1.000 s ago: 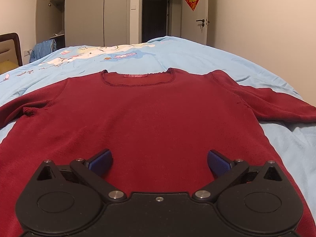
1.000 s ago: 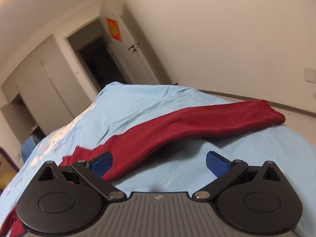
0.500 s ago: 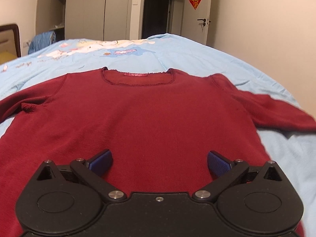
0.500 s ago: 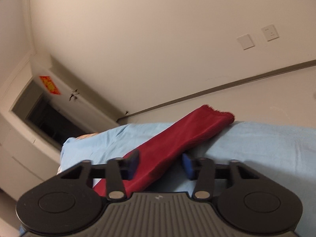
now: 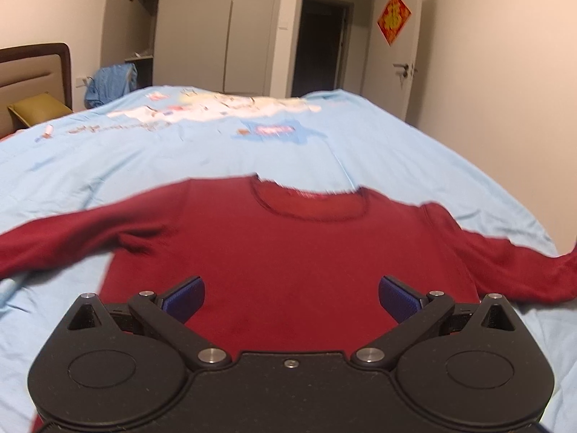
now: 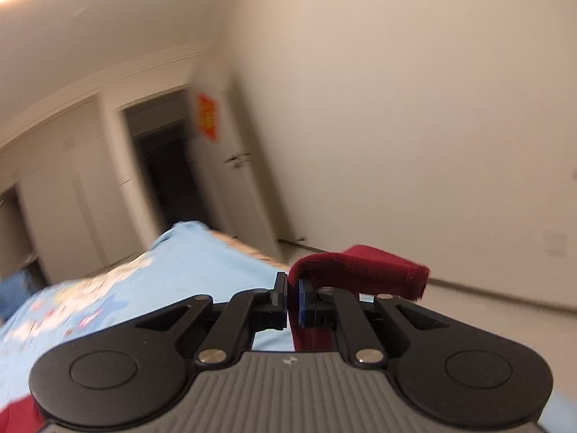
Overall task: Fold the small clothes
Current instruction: 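Grasp the sleeve cuff with the right gripper and fold it across the sweater body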
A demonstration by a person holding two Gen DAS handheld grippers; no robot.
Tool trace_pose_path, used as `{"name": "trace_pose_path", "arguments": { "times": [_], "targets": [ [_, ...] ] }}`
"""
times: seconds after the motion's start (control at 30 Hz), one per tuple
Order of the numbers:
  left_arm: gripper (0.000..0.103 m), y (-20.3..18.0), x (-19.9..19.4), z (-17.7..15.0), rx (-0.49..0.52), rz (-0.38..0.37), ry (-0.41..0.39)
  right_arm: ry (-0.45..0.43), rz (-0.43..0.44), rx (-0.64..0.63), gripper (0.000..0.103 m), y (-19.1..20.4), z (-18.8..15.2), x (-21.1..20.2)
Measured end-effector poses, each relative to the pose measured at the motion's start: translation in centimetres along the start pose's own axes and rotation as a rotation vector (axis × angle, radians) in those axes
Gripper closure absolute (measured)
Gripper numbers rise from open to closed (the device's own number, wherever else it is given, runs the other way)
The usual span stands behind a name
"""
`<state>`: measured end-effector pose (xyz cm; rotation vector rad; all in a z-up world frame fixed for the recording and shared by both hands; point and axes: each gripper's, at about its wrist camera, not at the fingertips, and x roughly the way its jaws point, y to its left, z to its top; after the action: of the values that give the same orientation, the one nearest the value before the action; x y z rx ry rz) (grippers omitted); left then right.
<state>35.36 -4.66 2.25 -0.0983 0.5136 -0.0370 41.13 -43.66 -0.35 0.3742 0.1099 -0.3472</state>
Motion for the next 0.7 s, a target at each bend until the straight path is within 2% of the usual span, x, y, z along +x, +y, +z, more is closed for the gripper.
{"name": "trace_pose_path", "arguments": {
  "times": [0.2, 0.37, 0.5, 0.53, 0.7],
  "targets": [
    [0.001, 3.2, -2.1, 0.9, -0.057, 0.048, -0.032, -0.013, 0.219, -0.276, 0.097, 10.3, 0.1, 0.6],
    [0.001, 6.5, -3.7, 1.2, -0.113, 0.100, -0.060, -0.044, 0.367, -0.572, 0.097, 19.9, -2.8, -1.2],
    [0.001, 9.1, -4.8, 1.1, -0.157, 0.142, -0.077, -0.034, 0.465, -0.849, 0.097, 26.9, -7.4, -3.3],
    [0.001, 9.7, -5.0, 1.1, -0.167, 0.151, -0.078, -0.048, 0.487, -0.944, 0.097, 29.0, -9.1, -5.0],
    [0.001, 12.1, -5.5, 0.3, -0.208, 0.189, -0.072, -0.079, 0.601, -1.383, 0.097, 33.4, -18.0, -9.3]
  ]
}}
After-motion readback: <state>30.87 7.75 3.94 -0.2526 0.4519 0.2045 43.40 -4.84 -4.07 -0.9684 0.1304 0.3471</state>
